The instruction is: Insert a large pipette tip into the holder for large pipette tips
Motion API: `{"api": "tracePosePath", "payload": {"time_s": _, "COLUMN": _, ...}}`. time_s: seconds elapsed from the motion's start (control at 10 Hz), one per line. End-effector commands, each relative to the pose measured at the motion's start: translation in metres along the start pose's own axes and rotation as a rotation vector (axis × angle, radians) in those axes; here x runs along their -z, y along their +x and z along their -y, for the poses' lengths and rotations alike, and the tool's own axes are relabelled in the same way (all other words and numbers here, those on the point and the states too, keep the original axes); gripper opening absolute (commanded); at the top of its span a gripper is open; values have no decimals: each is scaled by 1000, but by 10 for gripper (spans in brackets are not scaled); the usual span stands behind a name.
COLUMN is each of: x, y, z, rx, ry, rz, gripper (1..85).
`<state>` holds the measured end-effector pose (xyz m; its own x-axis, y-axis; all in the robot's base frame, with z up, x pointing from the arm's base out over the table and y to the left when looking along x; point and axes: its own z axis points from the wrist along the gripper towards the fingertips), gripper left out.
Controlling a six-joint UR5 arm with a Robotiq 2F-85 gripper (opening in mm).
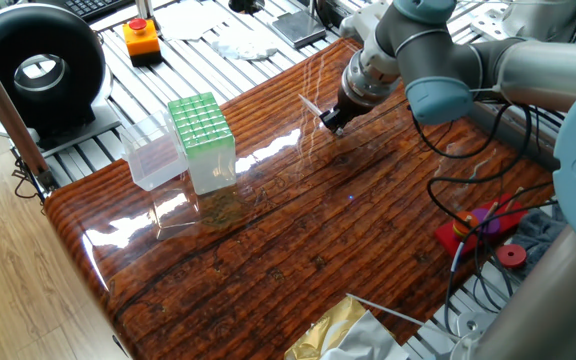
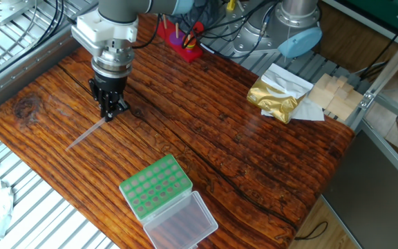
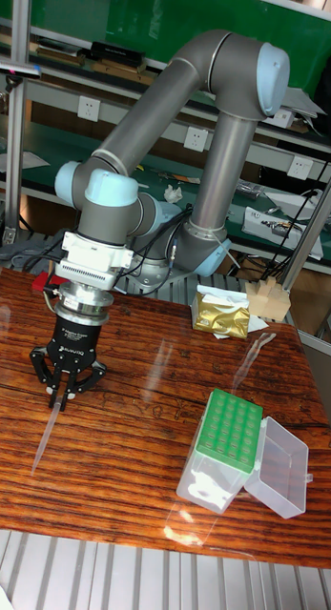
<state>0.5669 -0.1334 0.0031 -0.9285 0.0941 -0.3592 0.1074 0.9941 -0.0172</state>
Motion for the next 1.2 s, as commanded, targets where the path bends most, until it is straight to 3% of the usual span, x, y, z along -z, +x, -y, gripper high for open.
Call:
{"api": "tracePosePath", "payload": {"time_s": 0.0, "x": 0, "y": 1, "z": 0, "rx": -16, "ry": 3, "rz": 6, "gripper": 153}}
{"api": "tracePosePath", "payload": {"time_s": 0.4, "x": 2, "y": 0, "z": 5, "rx": -12, "ry": 22, "rz": 5, "gripper": 53}}
{"api": "tracePosePath", "payload": {"time_s": 0.7, "x": 6, "y": -1, "z": 2, "rx": -8, "ry": 26, "rz": -11, "gripper": 17}}
{"api": "tracePosePath", "payload": {"time_s": 1.1, "x": 12, "y": -4, "z": 14, "rx": 11, "ry": 18, "rz": -30, "gripper": 10}}
